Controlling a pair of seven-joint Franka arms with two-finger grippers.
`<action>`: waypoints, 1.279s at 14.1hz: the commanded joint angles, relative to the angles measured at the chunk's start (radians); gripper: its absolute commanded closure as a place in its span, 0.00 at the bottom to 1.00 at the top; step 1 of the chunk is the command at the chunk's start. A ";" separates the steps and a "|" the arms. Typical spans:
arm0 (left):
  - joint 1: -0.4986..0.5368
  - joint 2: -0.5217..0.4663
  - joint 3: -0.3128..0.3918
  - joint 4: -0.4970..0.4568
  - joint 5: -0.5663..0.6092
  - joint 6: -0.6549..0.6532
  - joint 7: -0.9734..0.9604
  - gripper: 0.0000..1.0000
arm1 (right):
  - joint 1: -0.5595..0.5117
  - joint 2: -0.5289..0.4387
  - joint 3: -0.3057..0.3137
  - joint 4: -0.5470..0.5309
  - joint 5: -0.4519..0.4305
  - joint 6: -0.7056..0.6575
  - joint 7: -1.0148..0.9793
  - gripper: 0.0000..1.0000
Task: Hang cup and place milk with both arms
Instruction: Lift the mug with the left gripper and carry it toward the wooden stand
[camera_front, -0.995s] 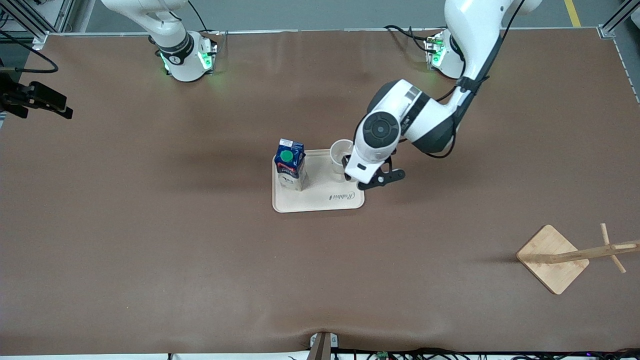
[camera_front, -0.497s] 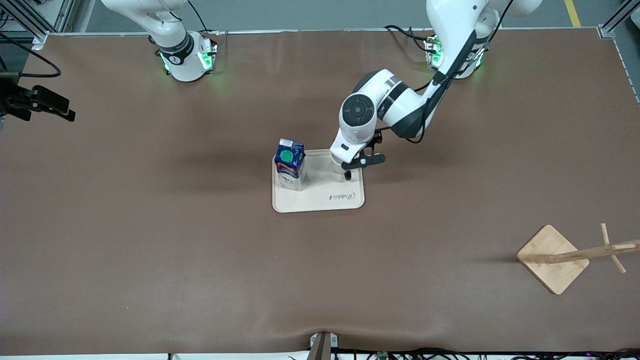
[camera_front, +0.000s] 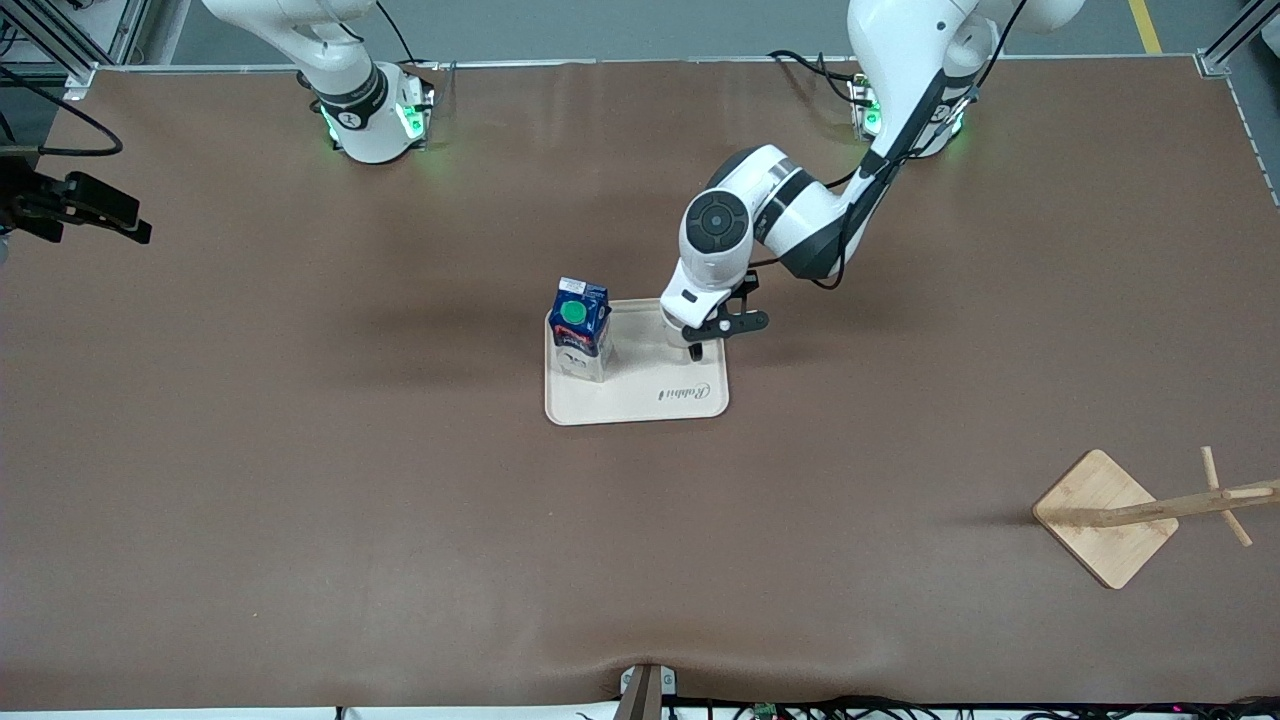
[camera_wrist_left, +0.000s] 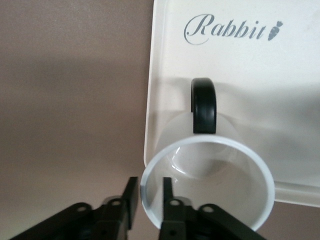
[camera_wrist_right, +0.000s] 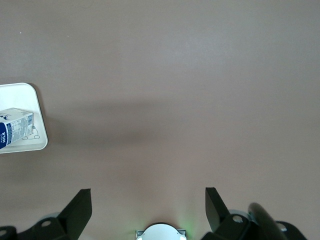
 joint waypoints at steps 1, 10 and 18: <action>0.002 0.006 0.007 0.017 0.024 0.012 -0.011 1.00 | -0.003 0.007 0.002 0.005 0.010 -0.004 -0.013 0.00; 0.122 -0.198 0.009 0.068 0.126 -0.138 0.015 1.00 | -0.007 0.016 0.001 0.004 0.010 -0.006 -0.013 0.00; 0.465 -0.307 0.006 0.122 0.154 -0.155 0.507 1.00 | 0.010 0.065 0.004 -0.001 0.007 -0.073 -0.011 0.00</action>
